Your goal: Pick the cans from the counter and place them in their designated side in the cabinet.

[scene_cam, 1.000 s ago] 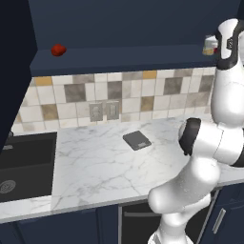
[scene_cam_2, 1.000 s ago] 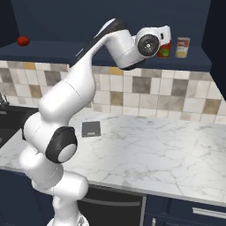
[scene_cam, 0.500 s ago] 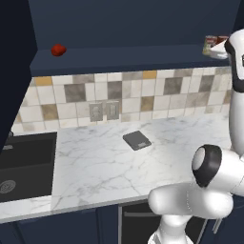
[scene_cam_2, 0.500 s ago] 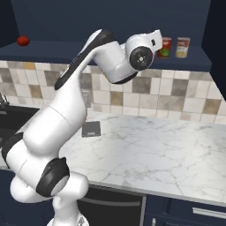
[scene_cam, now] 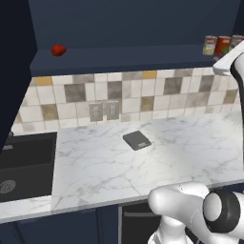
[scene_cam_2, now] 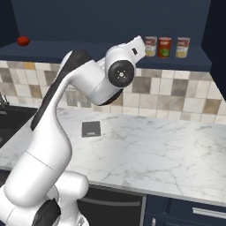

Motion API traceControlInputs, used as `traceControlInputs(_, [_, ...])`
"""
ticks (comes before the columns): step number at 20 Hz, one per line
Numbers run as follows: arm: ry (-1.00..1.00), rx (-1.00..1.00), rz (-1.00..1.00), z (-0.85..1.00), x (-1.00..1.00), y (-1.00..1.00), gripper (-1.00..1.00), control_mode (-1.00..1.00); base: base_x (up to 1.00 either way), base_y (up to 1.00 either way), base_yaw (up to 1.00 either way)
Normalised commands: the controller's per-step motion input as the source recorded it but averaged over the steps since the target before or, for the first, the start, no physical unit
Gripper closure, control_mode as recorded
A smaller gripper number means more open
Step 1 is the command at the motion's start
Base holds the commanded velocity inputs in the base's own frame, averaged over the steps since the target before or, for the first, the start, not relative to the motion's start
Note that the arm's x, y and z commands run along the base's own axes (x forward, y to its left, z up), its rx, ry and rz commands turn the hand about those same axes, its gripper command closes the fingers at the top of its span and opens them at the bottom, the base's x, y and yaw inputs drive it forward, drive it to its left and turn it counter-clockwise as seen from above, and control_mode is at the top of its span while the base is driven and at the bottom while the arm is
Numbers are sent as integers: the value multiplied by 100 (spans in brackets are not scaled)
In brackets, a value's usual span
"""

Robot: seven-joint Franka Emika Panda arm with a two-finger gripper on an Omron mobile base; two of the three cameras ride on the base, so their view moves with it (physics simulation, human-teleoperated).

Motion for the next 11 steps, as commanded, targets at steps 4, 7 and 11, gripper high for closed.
traceControlInputs(4, [0,-14,6,-19,-84,38,-100,-100,0,0,0])
traceControlInputs(7, [0,-15,6,-22,-83,37,-100,-100,0,0,0])
traceControlInputs(11, [0,-15,6,-26,-83,35,-100,-100,0,0,0])
